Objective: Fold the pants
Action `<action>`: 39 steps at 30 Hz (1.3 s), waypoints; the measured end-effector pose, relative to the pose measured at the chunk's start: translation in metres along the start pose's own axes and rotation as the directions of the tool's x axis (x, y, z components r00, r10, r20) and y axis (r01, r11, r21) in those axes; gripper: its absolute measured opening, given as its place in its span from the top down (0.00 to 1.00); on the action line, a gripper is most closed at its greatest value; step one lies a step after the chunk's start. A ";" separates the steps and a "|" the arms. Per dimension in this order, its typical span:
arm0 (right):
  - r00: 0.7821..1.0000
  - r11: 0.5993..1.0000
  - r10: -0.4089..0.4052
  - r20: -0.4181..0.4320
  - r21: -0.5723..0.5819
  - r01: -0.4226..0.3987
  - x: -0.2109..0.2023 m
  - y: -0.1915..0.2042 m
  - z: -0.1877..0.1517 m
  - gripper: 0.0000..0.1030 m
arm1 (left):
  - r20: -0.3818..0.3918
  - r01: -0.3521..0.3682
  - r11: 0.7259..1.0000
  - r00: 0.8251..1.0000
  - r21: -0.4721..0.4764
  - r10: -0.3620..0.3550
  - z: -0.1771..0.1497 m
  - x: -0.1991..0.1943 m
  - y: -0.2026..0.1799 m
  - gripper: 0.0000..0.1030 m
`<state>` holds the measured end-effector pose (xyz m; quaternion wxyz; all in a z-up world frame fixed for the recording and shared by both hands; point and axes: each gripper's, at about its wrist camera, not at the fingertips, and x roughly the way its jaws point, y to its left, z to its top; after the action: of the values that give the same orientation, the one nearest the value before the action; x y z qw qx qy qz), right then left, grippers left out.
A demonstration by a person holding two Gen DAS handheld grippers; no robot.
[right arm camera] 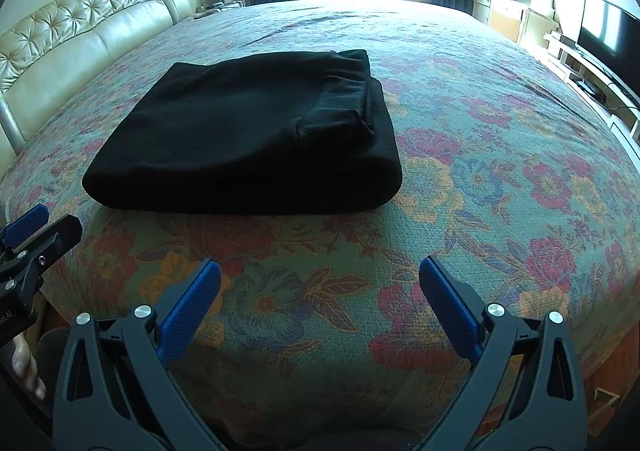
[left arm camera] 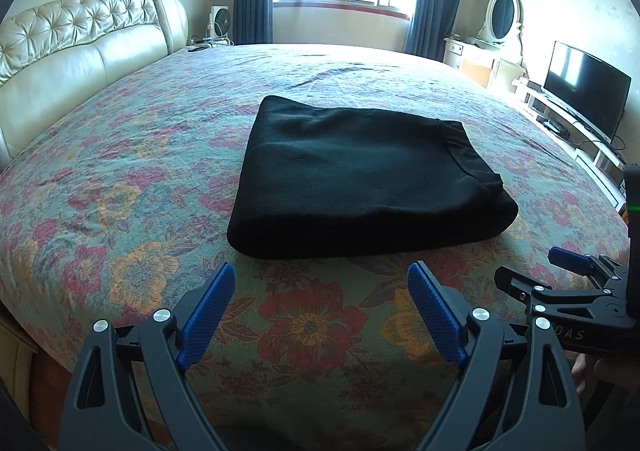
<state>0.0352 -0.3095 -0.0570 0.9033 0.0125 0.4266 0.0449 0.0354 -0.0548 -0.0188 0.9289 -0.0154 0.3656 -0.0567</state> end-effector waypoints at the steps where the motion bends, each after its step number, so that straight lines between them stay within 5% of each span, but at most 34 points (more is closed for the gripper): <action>1: 1.000 1.000 0.000 -0.001 -0.001 0.000 0.000 0.000 0.000 0.03 | -0.004 0.002 1.000 1.000 -0.005 -0.002 0.000 0.000 0.000 0.16; 16: 1.000 1.000 0.004 -0.015 -0.009 -0.005 0.003 0.002 -0.001 0.03 | 0.004 0.013 1.000 1.000 -0.020 -0.013 0.001 -0.001 0.002 0.16; 23: 1.000 1.000 0.008 -0.027 -0.013 -0.009 0.005 0.003 -0.002 0.03 | -0.020 -0.092 0.996 0.996 -0.022 0.091 0.000 0.002 0.000 0.12; 31: 0.999 1.000 0.013 -0.034 -0.010 -0.013 0.006 0.004 -0.003 0.03 | -0.033 0.017 0.999 0.999 -0.032 -0.018 -0.001 -0.002 -0.002 0.12; 39: 0.999 1.000 0.018 -0.040 -0.008 -0.019 0.007 0.004 -0.002 0.03 | -0.027 0.052 0.998 0.998 -0.024 -0.053 0.002 -0.010 -0.006 0.12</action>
<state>0.0372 -0.3047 -0.0634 0.8941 0.0118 0.4442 0.0552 0.0288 -0.0596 -0.0104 0.9218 -0.0353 0.3784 -0.0771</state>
